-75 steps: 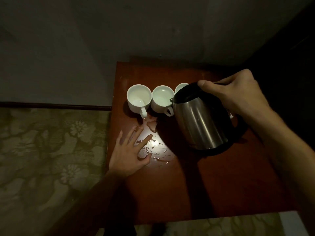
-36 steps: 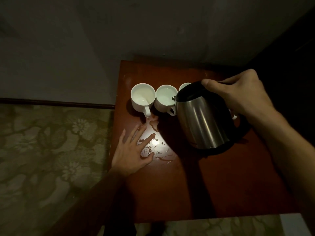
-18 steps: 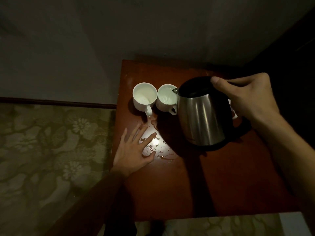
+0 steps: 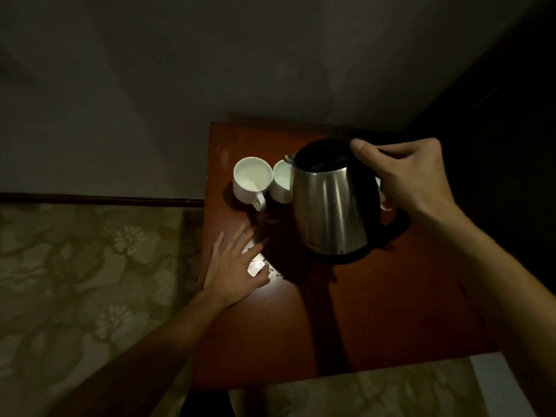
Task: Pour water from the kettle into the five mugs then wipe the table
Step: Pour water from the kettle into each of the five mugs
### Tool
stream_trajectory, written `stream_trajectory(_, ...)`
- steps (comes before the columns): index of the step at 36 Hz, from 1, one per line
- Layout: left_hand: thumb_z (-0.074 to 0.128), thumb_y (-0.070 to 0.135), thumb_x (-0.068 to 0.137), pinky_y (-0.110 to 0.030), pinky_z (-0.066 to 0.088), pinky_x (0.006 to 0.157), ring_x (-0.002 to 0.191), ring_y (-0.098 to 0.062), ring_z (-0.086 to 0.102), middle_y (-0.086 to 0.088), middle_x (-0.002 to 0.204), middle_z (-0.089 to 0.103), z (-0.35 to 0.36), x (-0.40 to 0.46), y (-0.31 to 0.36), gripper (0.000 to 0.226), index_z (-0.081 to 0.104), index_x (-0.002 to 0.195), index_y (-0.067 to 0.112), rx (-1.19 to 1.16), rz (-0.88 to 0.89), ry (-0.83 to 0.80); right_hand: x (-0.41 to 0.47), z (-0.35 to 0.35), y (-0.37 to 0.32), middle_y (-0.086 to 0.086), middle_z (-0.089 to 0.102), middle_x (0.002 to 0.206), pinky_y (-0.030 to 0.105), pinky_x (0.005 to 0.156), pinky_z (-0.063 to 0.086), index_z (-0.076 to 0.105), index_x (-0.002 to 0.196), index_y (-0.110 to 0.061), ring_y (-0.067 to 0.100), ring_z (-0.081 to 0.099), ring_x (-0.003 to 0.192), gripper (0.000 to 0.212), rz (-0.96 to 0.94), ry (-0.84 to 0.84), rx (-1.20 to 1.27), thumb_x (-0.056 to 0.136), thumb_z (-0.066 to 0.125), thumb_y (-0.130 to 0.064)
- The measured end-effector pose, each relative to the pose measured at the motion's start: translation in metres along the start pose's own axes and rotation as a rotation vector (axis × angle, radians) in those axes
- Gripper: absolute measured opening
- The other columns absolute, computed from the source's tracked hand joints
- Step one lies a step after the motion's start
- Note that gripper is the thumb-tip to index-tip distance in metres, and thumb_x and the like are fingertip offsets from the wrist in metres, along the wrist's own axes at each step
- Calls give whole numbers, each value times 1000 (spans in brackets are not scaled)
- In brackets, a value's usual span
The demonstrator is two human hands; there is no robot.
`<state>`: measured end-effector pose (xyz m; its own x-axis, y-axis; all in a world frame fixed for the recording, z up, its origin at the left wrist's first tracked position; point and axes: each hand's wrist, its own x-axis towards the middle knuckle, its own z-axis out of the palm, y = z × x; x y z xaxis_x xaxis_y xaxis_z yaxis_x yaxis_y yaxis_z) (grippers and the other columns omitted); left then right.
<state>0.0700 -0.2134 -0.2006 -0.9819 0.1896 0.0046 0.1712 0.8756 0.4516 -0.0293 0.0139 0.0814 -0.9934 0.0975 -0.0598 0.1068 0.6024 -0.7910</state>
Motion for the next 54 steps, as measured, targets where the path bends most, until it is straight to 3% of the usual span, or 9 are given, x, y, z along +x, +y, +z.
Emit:
stream_trajectory(4,46,59,89,-54,13,122,150,-22,34,-5,159,44,-10,-4,-11,63,55,144,30,-5,35,67,-4,9,-6,-18,67,54,9,47,44,84,104,-21,-7,62,47,32,-4,-12,-37,93,80,-50)
stream_trajectory(8,36,60,93,-58,10,125,156,-22,20,-5,167,31,-7,-12,-25,64,46,152,34,90,44,-12,-8,17,-13,-12,80,89,23,73,60,81,96,-34,-2,77,81,21,-2,-30,-91,90,80,-54)
stream_trajectory(13,39,63,94,-57,7,123,156,-25,21,-10,163,37,-2,-11,-25,61,53,145,33,133,56,30,-7,28,-19,-11,82,92,37,83,66,83,98,-33,3,78,88,33,24,-41,-163,87,78,-64)
stream_trajectory(20,33,70,94,-54,-2,125,159,-21,0,-4,171,15,-5,10,-40,70,25,158,42,162,29,-6,-4,41,-28,-9,80,88,47,83,68,82,100,-31,9,78,84,30,22,-83,-189,89,79,-59)
stream_trajectory(23,34,72,94,-56,1,125,159,-20,0,-3,171,16,-1,11,-43,70,29,157,43,160,23,-7,1,43,-30,-9,79,88,47,85,68,74,89,-40,9,78,85,19,19,-113,-200,89,79,-58)
stream_trajectory(38,40,74,93,-57,4,125,159,-21,4,-4,171,15,1,10,-44,71,32,157,44,142,29,28,12,39,-37,-3,79,87,55,82,67,72,83,-42,16,78,83,21,43,-127,-263,87,77,-62)
stream_trajectory(43,42,75,91,-57,5,125,159,-21,5,-2,171,14,4,11,-47,73,33,157,44,145,43,48,15,34,-34,0,78,76,37,55,53,85,101,-29,9,66,56,42,47,-102,-300,87,77,-67)
stream_trajectory(49,47,74,90,-60,10,124,159,-21,9,-1,171,16,6,11,-48,72,38,155,42,131,60,85,15,33,-34,-4,78,87,37,65,60,83,105,-26,11,74,77,44,48,-120,-325,87,76,-65)
stream_trajectory(54,45,74,90,-60,11,124,159,-22,10,-1,170,20,3,10,-46,72,44,153,41,126,56,80,15,32,-38,-3,79,88,33,64,57,84,107,-21,10,74,76,48,44,-123,-342,88,77,-64)
